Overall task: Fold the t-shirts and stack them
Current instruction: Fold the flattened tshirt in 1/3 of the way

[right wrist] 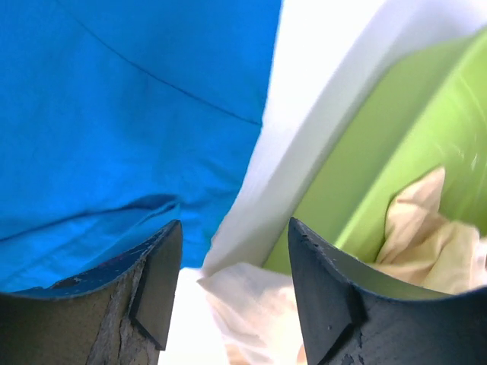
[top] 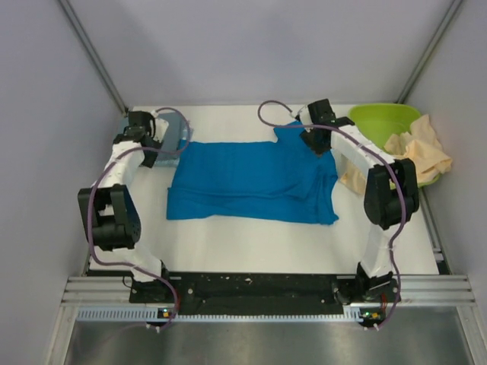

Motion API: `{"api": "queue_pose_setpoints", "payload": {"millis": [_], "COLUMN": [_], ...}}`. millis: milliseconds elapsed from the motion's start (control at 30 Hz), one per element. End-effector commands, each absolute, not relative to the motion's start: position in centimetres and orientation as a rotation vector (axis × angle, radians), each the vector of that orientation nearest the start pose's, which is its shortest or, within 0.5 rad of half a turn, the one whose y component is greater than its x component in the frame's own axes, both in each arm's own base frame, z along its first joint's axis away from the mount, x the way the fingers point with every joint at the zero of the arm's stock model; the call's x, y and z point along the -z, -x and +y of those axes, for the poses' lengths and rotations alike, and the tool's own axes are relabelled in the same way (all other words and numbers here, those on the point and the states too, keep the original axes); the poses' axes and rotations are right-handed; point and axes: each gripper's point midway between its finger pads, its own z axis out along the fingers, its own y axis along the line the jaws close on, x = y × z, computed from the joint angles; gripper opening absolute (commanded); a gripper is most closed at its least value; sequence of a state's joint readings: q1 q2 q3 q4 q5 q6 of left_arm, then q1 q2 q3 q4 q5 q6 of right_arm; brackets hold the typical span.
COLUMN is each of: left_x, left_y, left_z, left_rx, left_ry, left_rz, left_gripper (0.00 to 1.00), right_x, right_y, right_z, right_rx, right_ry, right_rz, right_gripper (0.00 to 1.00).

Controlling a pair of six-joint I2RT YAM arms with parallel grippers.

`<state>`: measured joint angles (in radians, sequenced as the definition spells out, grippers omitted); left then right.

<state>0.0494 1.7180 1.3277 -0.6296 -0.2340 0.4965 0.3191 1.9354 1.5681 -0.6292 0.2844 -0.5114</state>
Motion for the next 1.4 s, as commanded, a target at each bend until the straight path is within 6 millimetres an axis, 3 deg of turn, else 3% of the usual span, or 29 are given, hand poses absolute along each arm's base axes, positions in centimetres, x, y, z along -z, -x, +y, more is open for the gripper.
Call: {"api": "queue_pose_setpoints", "payload": {"millis": [0, 100, 167, 233, 333, 467, 700, 767, 800, 867, 933, 967, 1167, 1367], "left_x": [-16.2, -14.5, -12.9, -11.1, -8.4, -6.7, -2.6, -2.0, -1.8, -1.5, -1.7, -1.8, -3.0, -3.6], "left_y": [-39.2, -34.4, -30.8, -28.0, -26.8, -27.0, -26.7, -26.9, -26.8, -26.6, -26.5, -26.5, -25.9, -25.7], "left_z": [5.4, 0.1, -1.9, -2.3, -1.3, -1.3, -1.4, -0.9, -0.7, -0.5, -0.7, -0.7, -0.6, 0.9], "left_rx": [-0.338, -0.134, -0.058, 0.023, -0.028, -0.057, -0.094, -0.133, -0.148, -0.150, -0.140, -0.135, -0.152, -0.262], "left_ry": [-0.611, -0.955, -1.160, -1.269, -1.331, -1.388, -1.465, -1.461, -1.458, -1.450, -1.438, -1.431, -1.397, -1.402], "left_rz": [2.428, 2.374, 2.333, 2.375, 2.404, 2.369, 2.377, 2.392, 2.402, 2.417, 2.418, 2.419, 2.412, 2.439], "left_gripper": [0.39, 0.31, 0.33, 0.39, 0.48, 0.56, 0.57, 0.53, 0.48, 0.27, 0.06, 0.00, 0.00, 0.00], "right_x": [-18.0, -17.5, -15.6, -14.0, -12.1, -10.5, -7.7, -7.4, -7.7, -8.7, -9.6, -9.5, -6.7, -5.2], "right_y": [-43.4, -37.4, -33.4, -30.1, -27.2, -25.0, -22.8, -22.3, -22.4, -22.7, -23.2, -23.3, -24.4, -25.5], "right_z": [7.8, 9.7, 10.2, 10.2, 9.5, 9.5, 9.5, 9.4, 9.1, 8.4, 8.2, 8.4, 9.6, 6.8], "right_rx": [0.297, -0.005, -0.120, -0.212, -0.263, -0.332, -0.398, -0.397, -0.373, -0.267, -0.179, -0.156, -0.020, 0.244], "right_ry": [0.454, 0.345, 0.251, 0.172, 0.030, -0.066, -0.211, -0.242, -0.245, -0.196, -0.105, -0.066, 0.092, 0.032], "right_rz": [2.386, 2.489, 2.572, 2.633, 2.675, 2.661, 2.673, 2.672, 2.649, 2.597, 2.551, 2.558, 2.622, 2.631], "right_gripper": [0.59, 0.60, 0.60, 0.60, 0.59, 0.57, 0.55, 0.53, 0.52, 0.52, 0.58, 0.61, 0.70, 0.65]}}
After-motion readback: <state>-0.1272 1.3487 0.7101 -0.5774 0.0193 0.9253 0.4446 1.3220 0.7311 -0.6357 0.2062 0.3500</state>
